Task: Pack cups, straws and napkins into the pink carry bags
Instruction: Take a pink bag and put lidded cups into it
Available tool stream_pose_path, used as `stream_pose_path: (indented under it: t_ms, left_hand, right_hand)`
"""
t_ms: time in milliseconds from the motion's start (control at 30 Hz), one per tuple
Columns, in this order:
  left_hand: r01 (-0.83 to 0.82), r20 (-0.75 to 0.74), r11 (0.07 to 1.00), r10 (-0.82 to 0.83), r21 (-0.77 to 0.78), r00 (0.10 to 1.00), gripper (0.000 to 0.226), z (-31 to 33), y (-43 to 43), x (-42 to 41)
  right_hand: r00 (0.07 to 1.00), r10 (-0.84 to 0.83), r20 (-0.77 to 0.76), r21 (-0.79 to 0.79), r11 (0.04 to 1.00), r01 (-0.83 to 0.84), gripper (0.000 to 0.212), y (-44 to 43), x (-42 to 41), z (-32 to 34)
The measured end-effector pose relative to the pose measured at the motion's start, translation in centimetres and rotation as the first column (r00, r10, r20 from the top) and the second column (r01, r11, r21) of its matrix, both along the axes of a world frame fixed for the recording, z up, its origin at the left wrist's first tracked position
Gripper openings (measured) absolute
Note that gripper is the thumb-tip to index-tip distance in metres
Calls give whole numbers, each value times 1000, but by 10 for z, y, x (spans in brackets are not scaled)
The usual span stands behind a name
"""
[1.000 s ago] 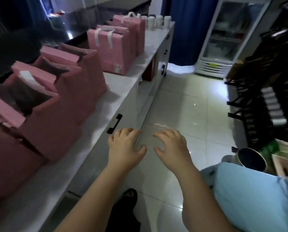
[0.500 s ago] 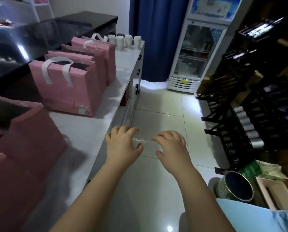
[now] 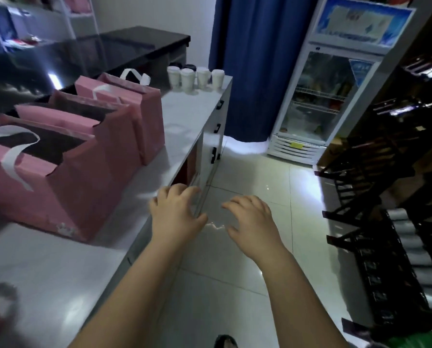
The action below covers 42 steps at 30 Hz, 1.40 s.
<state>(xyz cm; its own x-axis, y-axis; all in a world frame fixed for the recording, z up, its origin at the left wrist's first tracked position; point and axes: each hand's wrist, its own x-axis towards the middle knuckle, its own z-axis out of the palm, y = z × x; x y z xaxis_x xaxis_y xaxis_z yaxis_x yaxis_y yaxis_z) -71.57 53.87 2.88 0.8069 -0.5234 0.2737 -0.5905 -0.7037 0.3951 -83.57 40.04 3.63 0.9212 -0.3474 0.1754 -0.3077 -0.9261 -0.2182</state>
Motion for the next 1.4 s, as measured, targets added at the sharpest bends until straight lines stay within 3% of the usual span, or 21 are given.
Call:
stream_pose_path:
  t_ms: [300, 600, 733, 1033, 1200, 1400]
  left_hand:
    - [-260, 45, 965, 262, -49, 964, 51, 40, -116, 99]
    - [-432, 108, 887, 451, -161, 886, 53, 62, -165, 246]
    - [-467, 90, 854, 496, -227, 864, 50, 66, -182, 316]
    - [-671, 61, 716, 691, -193, 720, 46, 94, -194, 459]
    - [-795, 48, 590, 806, -143, 590, 46, 82, -194, 485]
    - [-934, 59, 322, 947, -156, 317, 55, 74, -207, 475]
  right_hand:
    - [966, 254, 47, -5, 967, -254, 50, -148, 141, 48]
    - [890, 441, 112, -17, 897, -442, 48, -200, 311, 75]
    - [851, 522, 57, -46, 853, -520, 47, -211, 394, 79]
    - [744, 659, 111, -80, 752, -655, 48, -245, 555, 97]
    - [587, 794, 160, -61, 601, -797, 46, -240, 626, 90]
    - [223, 963, 152, -26, 229, -973, 41, -214, 677, 73]
